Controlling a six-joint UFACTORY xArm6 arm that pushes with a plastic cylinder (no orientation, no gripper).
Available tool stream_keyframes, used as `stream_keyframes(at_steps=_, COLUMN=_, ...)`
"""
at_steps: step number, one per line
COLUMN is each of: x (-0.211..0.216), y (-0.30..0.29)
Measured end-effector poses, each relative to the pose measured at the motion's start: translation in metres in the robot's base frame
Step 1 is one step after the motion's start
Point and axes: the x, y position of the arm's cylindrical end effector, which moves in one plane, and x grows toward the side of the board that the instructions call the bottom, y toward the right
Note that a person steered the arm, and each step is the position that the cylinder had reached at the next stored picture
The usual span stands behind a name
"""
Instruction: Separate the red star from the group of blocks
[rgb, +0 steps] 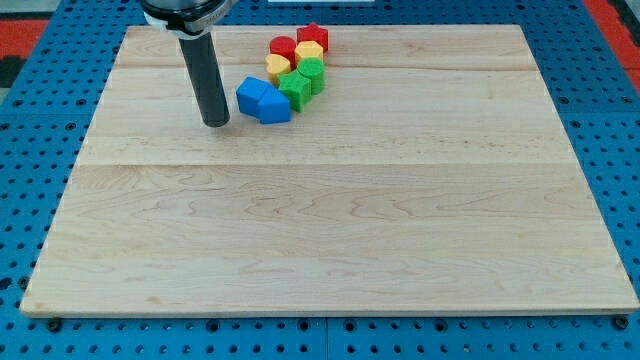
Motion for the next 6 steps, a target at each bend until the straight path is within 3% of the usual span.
stream_keyframes(at_steps=2, x=-0.009, y=-0.007)
stream_keyframes(at_steps=3, x=-0.069, y=-0.031)
stream_keyframes(at_steps=4, x=-0.130, y=-0.012)
stream_keyframes(at_steps=5, x=-0.163, y=0.041)
stream_keyframes(at_steps=6, x=-0.163, y=0.114)
